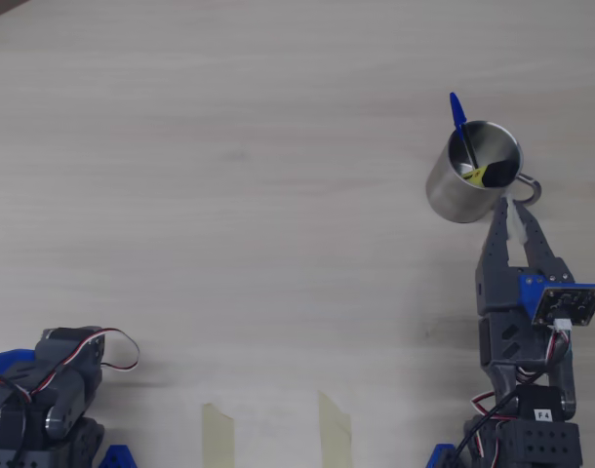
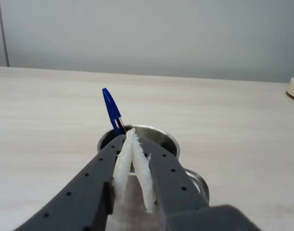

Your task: Grab the blue pen and put it in the silver cup.

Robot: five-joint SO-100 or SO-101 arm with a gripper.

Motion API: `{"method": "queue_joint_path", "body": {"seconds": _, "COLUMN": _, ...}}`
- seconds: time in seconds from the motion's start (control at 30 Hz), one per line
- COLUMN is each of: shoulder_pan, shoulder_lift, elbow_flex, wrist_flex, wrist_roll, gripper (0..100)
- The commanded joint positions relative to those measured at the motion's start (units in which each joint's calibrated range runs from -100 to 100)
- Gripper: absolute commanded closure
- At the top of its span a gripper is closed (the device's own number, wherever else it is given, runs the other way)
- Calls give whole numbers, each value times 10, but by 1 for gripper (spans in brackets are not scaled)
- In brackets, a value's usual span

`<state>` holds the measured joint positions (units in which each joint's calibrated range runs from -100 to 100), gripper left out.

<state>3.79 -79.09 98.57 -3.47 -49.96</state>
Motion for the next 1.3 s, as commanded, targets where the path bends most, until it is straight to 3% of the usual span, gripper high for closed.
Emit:
{"method": "queue_joint_path", "body": {"seconds": 0.0, "shoulder_pan": 6, "shoulder_lift": -55, "elbow_flex": 12, "wrist_flex": 90, "wrist_roll": -2, "gripper": 98}}
{"method": "queue_joint_path", "body": {"seconds": 0.57, "shoulder_pan": -5, "shoulder_lift": -189, "elbow_flex": 8, "wrist_flex": 457, "wrist_roll": -39, "gripper": 98}}
{"method": "queue_joint_path", "body": {"seconds": 1.27, "shoulder_pan": -17, "shoulder_lift": -200, "elbow_flex": 8, "wrist_flex": 681, "wrist_roll": -88, "gripper": 98}}
